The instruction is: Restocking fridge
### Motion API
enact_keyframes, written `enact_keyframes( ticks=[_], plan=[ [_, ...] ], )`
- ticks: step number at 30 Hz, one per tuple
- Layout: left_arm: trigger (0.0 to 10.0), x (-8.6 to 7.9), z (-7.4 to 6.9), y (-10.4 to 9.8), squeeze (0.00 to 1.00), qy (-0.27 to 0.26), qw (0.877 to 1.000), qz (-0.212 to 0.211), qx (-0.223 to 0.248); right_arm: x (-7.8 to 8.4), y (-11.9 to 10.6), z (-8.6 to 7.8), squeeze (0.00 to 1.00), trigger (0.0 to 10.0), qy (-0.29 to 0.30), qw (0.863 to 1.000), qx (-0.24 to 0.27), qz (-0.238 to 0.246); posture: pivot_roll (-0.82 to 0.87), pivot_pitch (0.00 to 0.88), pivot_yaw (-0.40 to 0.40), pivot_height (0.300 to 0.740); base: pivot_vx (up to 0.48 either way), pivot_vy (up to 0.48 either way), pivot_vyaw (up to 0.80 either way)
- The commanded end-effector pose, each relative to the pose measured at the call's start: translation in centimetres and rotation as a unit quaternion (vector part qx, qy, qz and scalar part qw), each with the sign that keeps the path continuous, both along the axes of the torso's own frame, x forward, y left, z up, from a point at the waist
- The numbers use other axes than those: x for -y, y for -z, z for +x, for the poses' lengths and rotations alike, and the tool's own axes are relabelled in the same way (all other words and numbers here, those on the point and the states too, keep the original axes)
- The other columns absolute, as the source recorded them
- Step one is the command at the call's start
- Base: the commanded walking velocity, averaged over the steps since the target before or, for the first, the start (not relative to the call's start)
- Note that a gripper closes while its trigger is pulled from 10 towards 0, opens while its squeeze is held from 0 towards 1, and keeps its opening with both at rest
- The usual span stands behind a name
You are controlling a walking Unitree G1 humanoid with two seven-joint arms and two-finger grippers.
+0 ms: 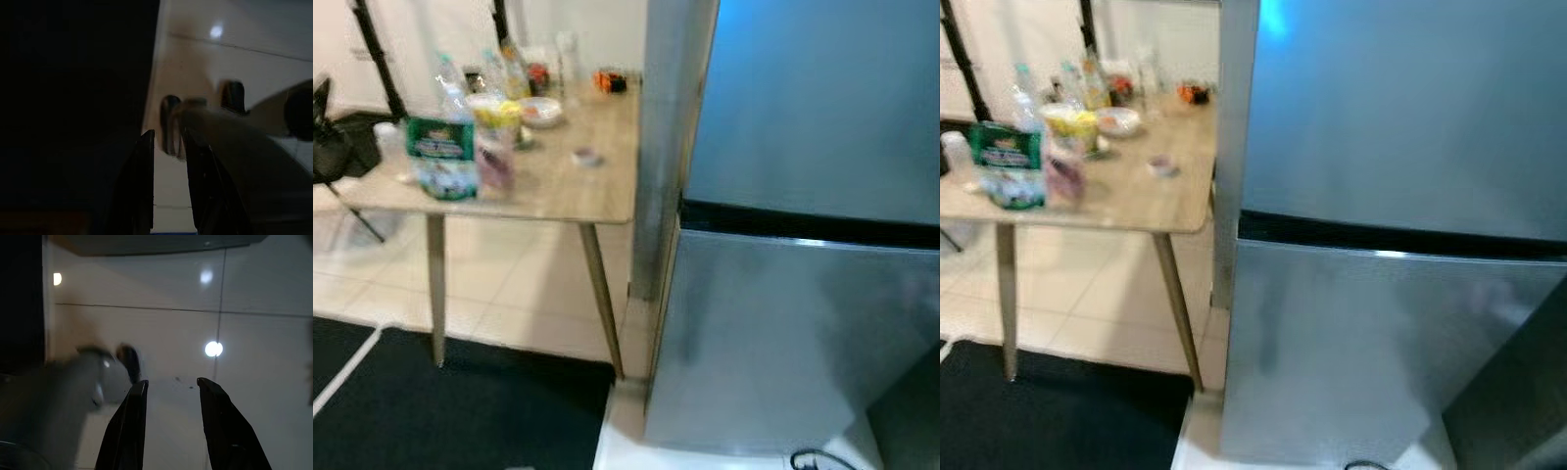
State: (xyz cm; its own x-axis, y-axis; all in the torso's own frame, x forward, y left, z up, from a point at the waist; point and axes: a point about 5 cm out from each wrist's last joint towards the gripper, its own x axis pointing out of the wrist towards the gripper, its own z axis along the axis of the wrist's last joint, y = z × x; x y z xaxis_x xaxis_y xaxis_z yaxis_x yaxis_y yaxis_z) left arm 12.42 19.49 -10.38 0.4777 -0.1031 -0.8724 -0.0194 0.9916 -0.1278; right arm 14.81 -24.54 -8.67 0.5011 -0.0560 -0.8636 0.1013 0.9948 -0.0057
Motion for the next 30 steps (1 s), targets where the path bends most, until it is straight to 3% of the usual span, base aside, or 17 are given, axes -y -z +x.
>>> enact_keyframes(
  ticks=[1,7,12,18,23,24,27,30],
  plan=[
    [10.0,0.3,-0.8,0.3,0.00,-0.003,1.000,-0.002,-0.012,0.4,-0.4,0.6,0.00,10.0,0.010,1.000,0.017,-0.002,-0.07,0.029,0.002,0.740,0.270,0.000,0.00],
    [10.0,0.1,-0.7,0.2,0.00,-0.016,1.000,0.000,-0.009,0.3,-0.8,1.6,0.00,10.0,0.014,0.999,0.045,0.013,-0.07,0.030,-0.001,0.740,0.000,0.000,0.00],
    [10.0,0.1,-0.7,0.3,0.00,-0.014,1.000,0.000,-0.009,0.2,-1.7,3.0,0.00,10.0,0.033,0.993,0.101,0.055,-0.07,0.030,-0.001,0.740,0.000,0.000,0.00],
    [10.0,0.3,-0.9,0.3,0.00,-0.012,1.000,-0.001,-0.012,0.2,-4.4,7.0,0.00,10.0,0.067,0.961,0.223,0.146,-0.07,0.033,-0.002,0.740,0.000,0.000,0.00],
    [10.0,0.3,-0.9,0.3,0.00,-0.011,1.000,-0.001,-0.012,0.3,-6.0,9.0,0.00,10.0,0.069,0.947,0.268,0.160,-0.07,0.030,-0.005,0.740,0.000,0.000,0.00],
    [10.0,0.3,-0.9,0.3,0.00,-0.009,1.000,-0.001,-0.013,0.7,-7.4,10.6,0.00,10.0,0.074,0.938,0.304,0.148,-0.07,0.032,-0.003,0.740,0.000,0.000,0.00],
    [10.0,0.3,-1.0,0.4,0.00,-0.008,1.000,-0.001,-0.013,0.9,-8.7,12.1,0.00,10.0,0.085,0.927,0.336,0.143,-0.07,0.028,-0.004,0.740,0.000,0.000,0.00],
    [10.0,0.3,-1.0,0.4,0.00,-0.008,1.000,-0.001,-0.013,0.7,-9.5,12.9,0.00,10.0,0.080,0.921,0.352,0.147,-0.07,0.028,-0.004,0.740,0.000,0.000,0.00]
  ],
)
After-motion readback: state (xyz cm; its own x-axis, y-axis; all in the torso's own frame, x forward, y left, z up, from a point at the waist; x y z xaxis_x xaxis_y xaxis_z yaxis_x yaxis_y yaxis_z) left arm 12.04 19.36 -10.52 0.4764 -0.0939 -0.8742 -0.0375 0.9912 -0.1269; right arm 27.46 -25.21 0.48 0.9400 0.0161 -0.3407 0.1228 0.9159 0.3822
